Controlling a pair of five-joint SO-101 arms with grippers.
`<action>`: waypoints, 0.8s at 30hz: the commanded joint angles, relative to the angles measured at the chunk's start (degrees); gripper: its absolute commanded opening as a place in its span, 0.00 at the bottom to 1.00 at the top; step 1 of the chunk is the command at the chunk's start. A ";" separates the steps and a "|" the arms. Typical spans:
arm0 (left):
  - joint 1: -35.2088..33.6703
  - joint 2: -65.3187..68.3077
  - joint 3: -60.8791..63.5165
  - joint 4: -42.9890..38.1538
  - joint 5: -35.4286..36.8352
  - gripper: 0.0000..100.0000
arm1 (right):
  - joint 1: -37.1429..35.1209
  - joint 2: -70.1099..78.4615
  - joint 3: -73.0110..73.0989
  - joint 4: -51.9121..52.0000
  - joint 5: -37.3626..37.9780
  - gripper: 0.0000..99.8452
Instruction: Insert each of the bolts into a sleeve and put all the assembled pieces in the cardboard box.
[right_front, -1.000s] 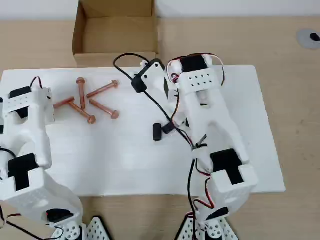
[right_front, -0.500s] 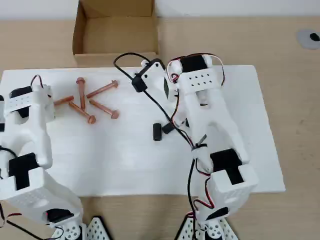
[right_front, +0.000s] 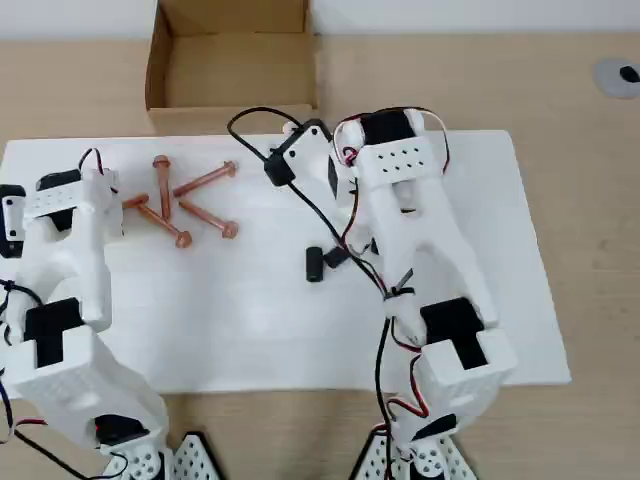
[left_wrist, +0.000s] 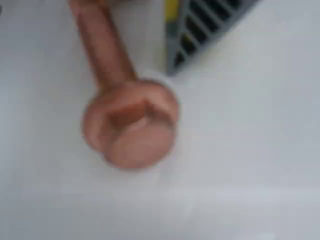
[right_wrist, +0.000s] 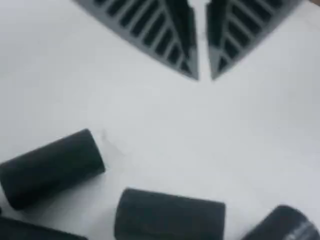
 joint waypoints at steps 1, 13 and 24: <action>-0.18 2.86 -2.02 -2.29 0.26 0.25 | -0.66 -0.31 -2.86 0.79 0.00 0.01; -4.22 2.95 -2.11 -0.62 1.85 0.14 | -0.57 -0.31 -2.86 1.49 0.00 0.01; -5.89 2.42 -1.93 -0.62 1.76 0.01 | -0.57 -0.22 -2.86 1.49 0.00 0.01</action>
